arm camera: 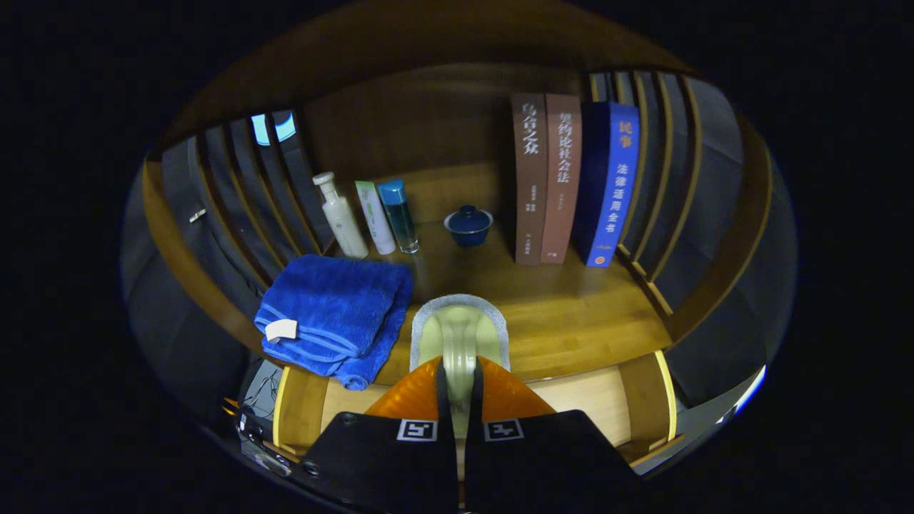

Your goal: Pull open the drawer, take out the items inside it, and place them on the countertop above the cabinet.

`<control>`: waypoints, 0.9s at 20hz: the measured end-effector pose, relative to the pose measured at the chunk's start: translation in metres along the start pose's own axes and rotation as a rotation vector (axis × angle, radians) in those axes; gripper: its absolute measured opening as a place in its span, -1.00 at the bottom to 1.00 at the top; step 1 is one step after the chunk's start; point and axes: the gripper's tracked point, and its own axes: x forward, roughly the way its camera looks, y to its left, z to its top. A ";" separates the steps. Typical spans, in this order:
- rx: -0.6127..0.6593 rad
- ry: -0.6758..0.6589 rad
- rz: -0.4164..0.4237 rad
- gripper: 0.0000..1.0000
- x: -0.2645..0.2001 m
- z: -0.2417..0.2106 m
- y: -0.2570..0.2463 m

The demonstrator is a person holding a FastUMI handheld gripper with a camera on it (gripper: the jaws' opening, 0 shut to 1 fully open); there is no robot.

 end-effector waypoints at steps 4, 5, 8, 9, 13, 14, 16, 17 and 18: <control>0.002 0.055 0.011 -0.82 0.040 0.011 0.007; 0.007 0.061 0.007 -0.83 0.049 0.014 0.007; 0.019 0.080 0.000 -0.78 0.071 0.020 0.007; 0.013 0.080 -0.003 -0.79 0.071 0.027 0.008; 0.003 0.092 0.007 -0.66 0.085 0.030 0.012; 0.007 0.093 0.016 -0.59 0.086 0.029 0.014; 0.003 0.092 0.019 -0.27 0.086 0.027 0.014; 0.003 0.086 0.012 -0.01 0.085 0.026 0.012; 0.008 0.078 0.008 0.24 0.083 0.026 0.010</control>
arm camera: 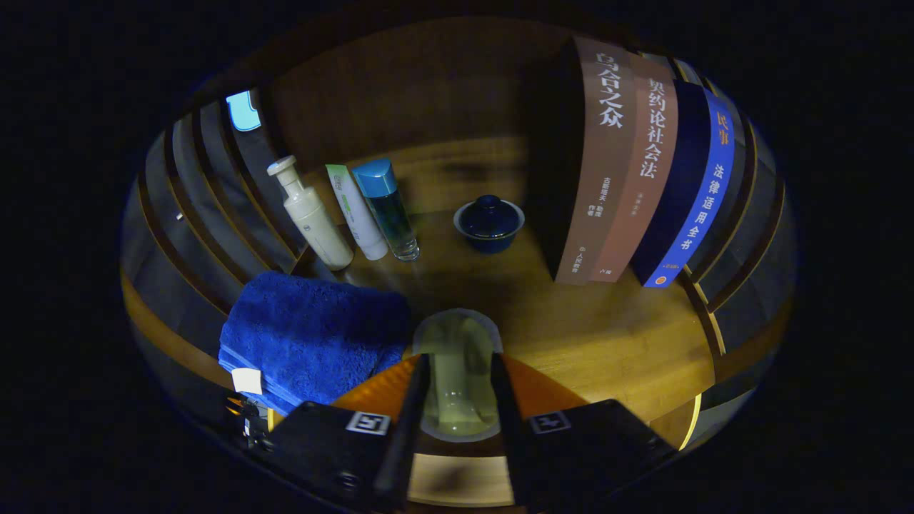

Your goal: Pull open the drawer, take out the items inside it, and place them on the countertop above the cabinet.

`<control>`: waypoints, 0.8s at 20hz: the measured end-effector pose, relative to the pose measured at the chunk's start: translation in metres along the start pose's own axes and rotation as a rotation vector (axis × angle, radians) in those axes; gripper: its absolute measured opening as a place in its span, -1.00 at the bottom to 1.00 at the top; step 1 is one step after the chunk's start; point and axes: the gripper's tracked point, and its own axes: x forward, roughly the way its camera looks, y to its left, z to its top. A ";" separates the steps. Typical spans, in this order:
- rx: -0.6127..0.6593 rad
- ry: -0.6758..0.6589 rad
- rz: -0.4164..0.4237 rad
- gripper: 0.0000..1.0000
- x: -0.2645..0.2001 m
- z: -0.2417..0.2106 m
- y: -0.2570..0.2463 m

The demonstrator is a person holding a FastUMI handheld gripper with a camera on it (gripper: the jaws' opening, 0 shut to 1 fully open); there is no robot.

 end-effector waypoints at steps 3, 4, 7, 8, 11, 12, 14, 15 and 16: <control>0.018 -0.033 0.008 1.00 -0.001 0.000 -0.002; 0.013 -0.054 0.008 1.00 -0.011 0.003 -0.003; -0.016 -0.140 0.006 0.99 -0.033 0.004 -0.008; -0.015 -0.184 0.008 1.00 -0.042 0.004 -0.007; -0.032 -0.319 0.007 1.00 -0.082 -0.005 -0.010; -0.049 -0.364 0.004 1.00 -0.096 -0.009 -0.010; -0.081 -0.457 0.002 1.00 -0.125 -0.021 -0.007; -0.092 -0.505 0.002 1.00 -0.140 -0.029 -0.004; -0.099 -0.549 0.005 0.99 -0.156 -0.038 -0.002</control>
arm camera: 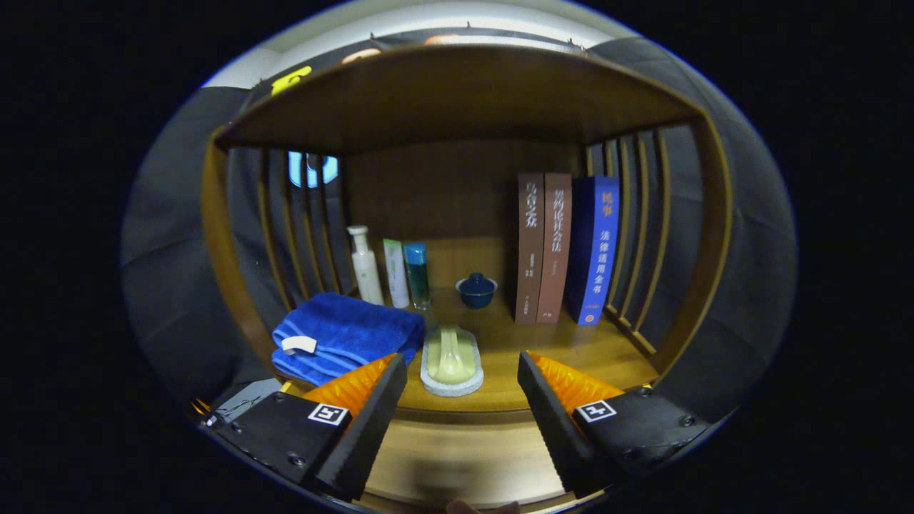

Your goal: Pull open the drawer, take out the items inside it, and place them on the countertop above the cabinet.

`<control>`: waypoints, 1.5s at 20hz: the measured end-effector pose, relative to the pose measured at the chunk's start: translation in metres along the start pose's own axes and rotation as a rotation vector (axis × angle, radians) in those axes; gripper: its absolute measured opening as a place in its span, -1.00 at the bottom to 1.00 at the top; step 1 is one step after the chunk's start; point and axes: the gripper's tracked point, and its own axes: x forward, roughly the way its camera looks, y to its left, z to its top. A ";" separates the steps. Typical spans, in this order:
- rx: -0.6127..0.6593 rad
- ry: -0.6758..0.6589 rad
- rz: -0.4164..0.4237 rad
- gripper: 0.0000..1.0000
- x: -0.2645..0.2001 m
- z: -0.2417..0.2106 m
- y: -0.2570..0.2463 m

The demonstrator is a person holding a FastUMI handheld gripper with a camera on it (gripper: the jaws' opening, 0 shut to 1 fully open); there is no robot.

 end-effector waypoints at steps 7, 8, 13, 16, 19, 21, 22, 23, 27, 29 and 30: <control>-0.012 -0.234 0.003 0.99 -0.114 -0.034 0.019; -0.010 -0.252 0.003 0.98 -0.127 -0.044 0.022; -0.045 -0.279 -0.026 0.98 -0.157 -0.108 0.025; -0.036 -0.219 -0.023 0.98 -0.149 -0.153 0.026; -0.012 -0.164 -0.026 0.99 -0.128 -0.185 0.023; 0.007 -0.133 -0.035 0.99 -0.116 -0.203 0.019; 0.013 -0.124 -0.039 0.99 -0.111 -0.210 0.016; 0.018 -0.120 -0.042 0.99 -0.107 -0.214 0.014; -0.007 -0.135 -0.059 1.00 -0.096 -0.216 0.011; -0.008 -0.150 -0.060 0.98 -0.099 -0.214 0.012; -0.001 -0.151 -0.059 0.98 -0.097 -0.212 0.012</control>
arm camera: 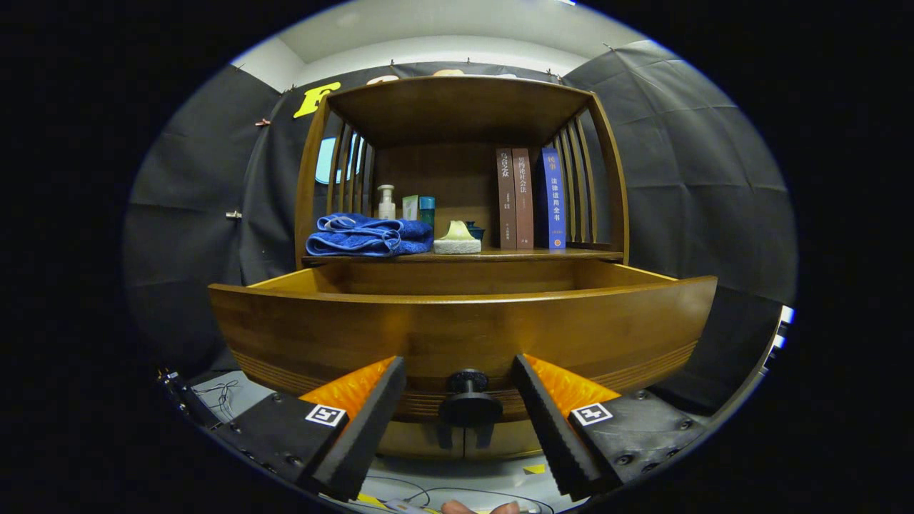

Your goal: Pull open the drawer, take out the items inside it, and place them on the countertop above the cabinet.

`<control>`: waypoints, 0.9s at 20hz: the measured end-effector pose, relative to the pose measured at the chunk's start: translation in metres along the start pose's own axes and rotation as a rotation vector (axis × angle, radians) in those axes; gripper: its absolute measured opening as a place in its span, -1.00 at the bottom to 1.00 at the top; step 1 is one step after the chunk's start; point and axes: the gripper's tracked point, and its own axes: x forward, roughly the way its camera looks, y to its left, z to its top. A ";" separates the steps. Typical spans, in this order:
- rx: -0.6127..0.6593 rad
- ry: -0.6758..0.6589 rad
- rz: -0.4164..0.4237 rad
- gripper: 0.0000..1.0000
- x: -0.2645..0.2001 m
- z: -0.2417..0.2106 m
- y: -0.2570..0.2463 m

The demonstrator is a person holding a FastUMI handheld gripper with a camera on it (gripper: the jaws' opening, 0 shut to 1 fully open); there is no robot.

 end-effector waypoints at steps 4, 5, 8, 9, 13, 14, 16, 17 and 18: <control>0.005 -0.039 -0.002 0.98 0.022 0.023 0.002; 0.000 -0.044 -0.004 0.98 0.029 0.026 0.004; -0.005 -0.037 -0.007 0.98 0.049 0.031 0.006; -0.003 -0.035 -0.007 0.98 0.062 0.031 0.005; -0.015 -0.024 -0.008 0.99 0.086 0.031 0.005; -0.014 -0.019 -0.007 0.99 0.094 0.031 0.006; -0.010 -0.012 -0.005 0.99 0.107 0.032 0.005; -0.013 -0.009 -0.004 0.99 0.114 0.032 0.005; -0.013 -0.004 -0.004 0.98 0.121 0.033 0.005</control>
